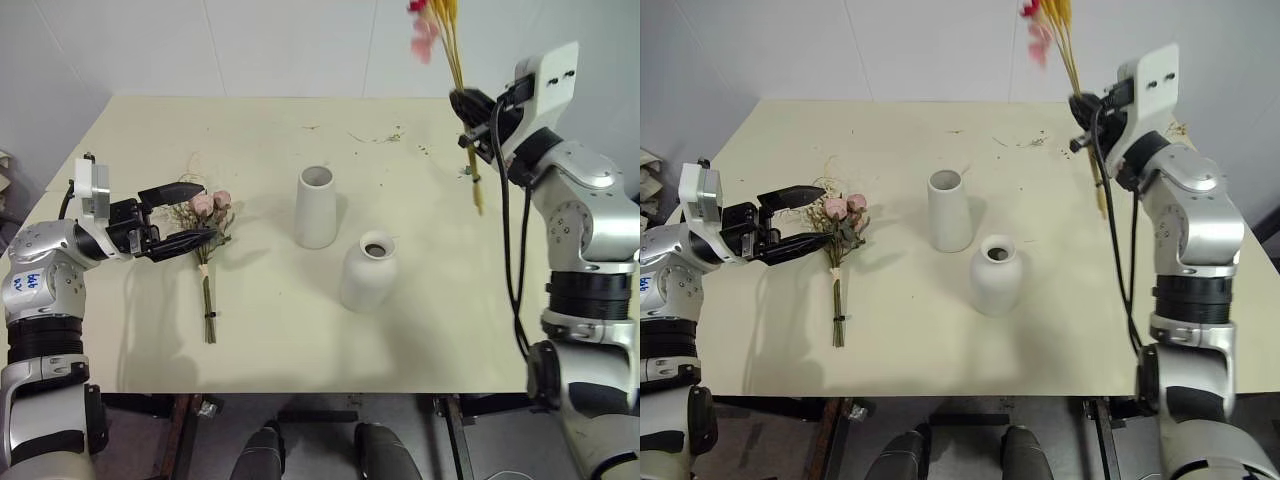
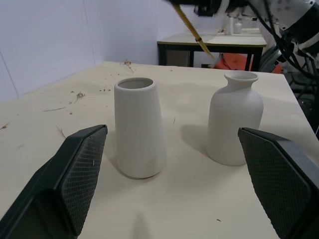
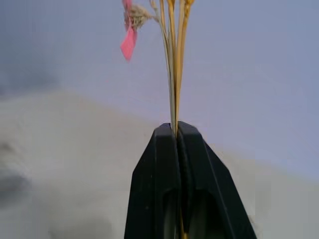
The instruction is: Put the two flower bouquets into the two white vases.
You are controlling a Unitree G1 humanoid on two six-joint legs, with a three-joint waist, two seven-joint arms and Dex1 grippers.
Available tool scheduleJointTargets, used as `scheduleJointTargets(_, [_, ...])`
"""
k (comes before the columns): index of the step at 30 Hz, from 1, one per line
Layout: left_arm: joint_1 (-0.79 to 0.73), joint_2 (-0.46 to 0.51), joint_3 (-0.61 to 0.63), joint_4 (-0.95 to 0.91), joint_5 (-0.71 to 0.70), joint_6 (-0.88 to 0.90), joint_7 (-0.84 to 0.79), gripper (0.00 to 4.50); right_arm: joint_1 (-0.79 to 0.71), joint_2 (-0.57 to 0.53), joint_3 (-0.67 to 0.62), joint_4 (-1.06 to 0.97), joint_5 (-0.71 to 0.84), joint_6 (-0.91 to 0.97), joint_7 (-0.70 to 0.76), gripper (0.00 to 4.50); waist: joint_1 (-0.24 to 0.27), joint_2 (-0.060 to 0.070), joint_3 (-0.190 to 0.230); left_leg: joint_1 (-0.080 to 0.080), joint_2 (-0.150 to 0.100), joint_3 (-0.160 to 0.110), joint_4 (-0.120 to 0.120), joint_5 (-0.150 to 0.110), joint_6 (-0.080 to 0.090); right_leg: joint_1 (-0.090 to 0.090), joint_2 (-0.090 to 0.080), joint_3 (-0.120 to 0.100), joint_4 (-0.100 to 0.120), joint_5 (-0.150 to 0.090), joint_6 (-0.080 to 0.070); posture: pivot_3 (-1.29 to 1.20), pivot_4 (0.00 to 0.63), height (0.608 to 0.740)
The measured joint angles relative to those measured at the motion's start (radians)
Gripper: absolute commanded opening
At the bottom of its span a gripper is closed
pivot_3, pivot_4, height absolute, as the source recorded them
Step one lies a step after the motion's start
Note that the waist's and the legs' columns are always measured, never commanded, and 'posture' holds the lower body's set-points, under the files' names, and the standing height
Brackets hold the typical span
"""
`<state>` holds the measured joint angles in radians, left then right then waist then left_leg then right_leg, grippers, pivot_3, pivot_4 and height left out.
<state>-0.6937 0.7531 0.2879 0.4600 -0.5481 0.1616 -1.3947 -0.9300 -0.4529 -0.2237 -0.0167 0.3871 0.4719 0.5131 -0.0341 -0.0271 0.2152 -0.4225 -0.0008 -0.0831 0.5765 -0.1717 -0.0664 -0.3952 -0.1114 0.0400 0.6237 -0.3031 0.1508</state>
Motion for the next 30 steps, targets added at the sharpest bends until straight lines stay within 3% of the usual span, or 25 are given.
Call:
scheduleJointTargets(10, [-0.002,0.000,-0.012,0.016,0.000,0.000,-0.012,4.50,0.150,0.162,0.020,-0.397,0.321,0.058,-0.016,0.03,0.004,0.000,0.000,0.001,0.000,0.000,0.001,0.000,0.000,0.000,0.000,0.000,0.002,0.000,0.000,0.00,0.150,0.740])
scheduleJointTargets(21, [-0.002,0.000,-0.012,0.016,0.000,0.001,-0.014,4.50,0.243,0.181,0.051,-0.380,0.357,0.026,-0.028,0.03,0.003,0.000,0.000,0.001,0.001,-0.001,0.000,0.000,0.000,0.000,0.000,0.000,0.002,-0.001,-0.002,0.00,0.150,0.740])
scheduleJointTargets(30, [-0.002,0.000,-0.014,0.016,0.000,0.002,-0.012,4.50,0.226,0.212,0.092,-0.270,0.322,-0.061,-0.011,0.03,0.003,0.000,0.000,0.001,0.001,-0.001,0.000,0.000,0.000,0.000,0.001,0.000,0.002,-0.001,-0.002,0.00,0.150,0.740])
